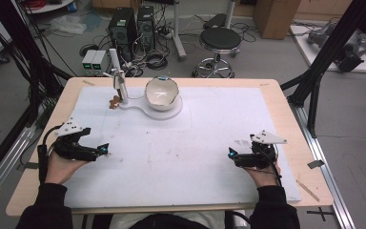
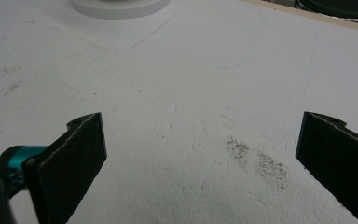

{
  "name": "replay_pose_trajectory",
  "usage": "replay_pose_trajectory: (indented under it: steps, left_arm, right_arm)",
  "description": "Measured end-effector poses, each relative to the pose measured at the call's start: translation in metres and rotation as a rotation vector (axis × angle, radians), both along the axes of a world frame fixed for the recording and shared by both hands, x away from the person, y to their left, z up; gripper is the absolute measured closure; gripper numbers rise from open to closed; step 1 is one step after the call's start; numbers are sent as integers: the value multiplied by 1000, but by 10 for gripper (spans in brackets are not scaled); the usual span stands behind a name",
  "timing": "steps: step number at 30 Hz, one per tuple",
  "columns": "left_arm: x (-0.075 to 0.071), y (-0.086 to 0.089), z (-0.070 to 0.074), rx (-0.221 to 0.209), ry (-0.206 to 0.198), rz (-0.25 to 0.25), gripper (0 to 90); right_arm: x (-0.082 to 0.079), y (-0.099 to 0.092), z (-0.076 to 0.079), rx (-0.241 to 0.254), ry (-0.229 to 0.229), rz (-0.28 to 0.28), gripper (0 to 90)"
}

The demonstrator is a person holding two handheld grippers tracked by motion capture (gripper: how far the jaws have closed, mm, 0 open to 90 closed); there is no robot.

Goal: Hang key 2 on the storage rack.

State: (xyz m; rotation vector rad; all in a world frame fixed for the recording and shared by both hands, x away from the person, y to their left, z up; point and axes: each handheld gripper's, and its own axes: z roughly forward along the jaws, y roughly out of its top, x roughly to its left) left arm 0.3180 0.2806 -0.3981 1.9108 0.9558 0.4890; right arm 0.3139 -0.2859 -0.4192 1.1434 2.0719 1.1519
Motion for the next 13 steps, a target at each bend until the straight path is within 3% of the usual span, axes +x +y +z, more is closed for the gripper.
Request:
replay_pose_trajectory:
  steps: [13]
  left_arm:
    - [-4,-3,-12,18,8,0,25]
  right_arm:
    - [0,2,-1,-17,0,4,9]
